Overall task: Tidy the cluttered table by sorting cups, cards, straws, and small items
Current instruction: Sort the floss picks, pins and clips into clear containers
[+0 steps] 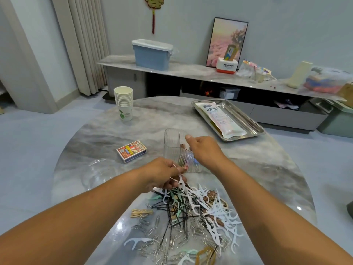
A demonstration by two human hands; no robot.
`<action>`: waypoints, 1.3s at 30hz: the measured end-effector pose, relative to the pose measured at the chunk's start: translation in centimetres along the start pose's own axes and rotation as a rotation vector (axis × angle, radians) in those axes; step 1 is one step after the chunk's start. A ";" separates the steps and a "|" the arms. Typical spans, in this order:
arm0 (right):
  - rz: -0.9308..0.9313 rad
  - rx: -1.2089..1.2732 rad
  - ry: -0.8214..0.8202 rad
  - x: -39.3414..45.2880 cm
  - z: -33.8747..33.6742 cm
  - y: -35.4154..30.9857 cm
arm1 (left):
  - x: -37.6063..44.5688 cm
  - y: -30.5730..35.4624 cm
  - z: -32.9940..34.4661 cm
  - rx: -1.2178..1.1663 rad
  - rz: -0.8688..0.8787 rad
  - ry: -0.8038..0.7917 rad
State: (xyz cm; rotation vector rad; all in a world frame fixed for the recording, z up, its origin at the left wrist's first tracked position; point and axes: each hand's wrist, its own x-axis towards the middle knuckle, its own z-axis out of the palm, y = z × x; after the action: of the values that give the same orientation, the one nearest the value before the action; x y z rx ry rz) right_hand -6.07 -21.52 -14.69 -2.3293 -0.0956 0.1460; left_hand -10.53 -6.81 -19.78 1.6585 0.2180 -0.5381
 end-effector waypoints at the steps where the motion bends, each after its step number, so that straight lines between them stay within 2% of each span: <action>1: -0.010 -0.051 -0.001 -0.1 0.0 0.0 | 0.0 0.0 -0.2 -0.020 -0.027 0.000; 5: -0.038 -0.082 0.082 -0.8 -1.5 0.5 | 0.3 0.3 -1.6 -0.011 -0.100 -0.019; 7: -0.020 -0.112 0.047 -1.5 -2.4 0.8 | 0.5 0.4 -2.1 0.070 -0.100 -0.017; 12: 0.064 -0.321 -0.284 -4.4 -2.6 2.8 | -0.5 0.6 -2.1 0.460 -0.110 -0.064; 14: 0.074 -0.403 -0.316 -5.2 -1.9 3.8 | -1.1 0.8 -2.1 0.640 -0.092 -0.064; 18: 0.068 -0.534 -0.316 -6.0 -2.1 4.5 | -2.0 1.0 -3.0 1.023 -0.056 0.034; 22: 0.047 -0.519 -0.369 -7.3 -2.1 4.4 | -2.3 -0.8 -2.7 1.072 0.059 -0.078; 27: -0.223 -0.454 -0.399 -8.3 1.4 3.9 | -1.5 -2.5 -0.3 1.254 0.291 -0.079; 31: -0.247 -0.521 -0.384 -8.1 4.1 4.3 | -1.5 -2.1 -2.4 1.301 0.234 -0.075; 35: -0.201 -0.543 -0.410 -8.3 5.7 4.6 | -1.5 -2.2 -4.5 1.193 0.177 -0.045; 39: -0.164 -0.462 -0.371 -8.0 7.2 4.4 | -1.6 -1.5 -5.3 1.148 0.079 -0.128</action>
State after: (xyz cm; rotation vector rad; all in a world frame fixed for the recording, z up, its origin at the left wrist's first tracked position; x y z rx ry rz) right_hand -14.87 -20.33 -22.14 -2.7096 -0.5544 0.5192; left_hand -11.38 -1.12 -20.02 2.7044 -0.3257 -0.7720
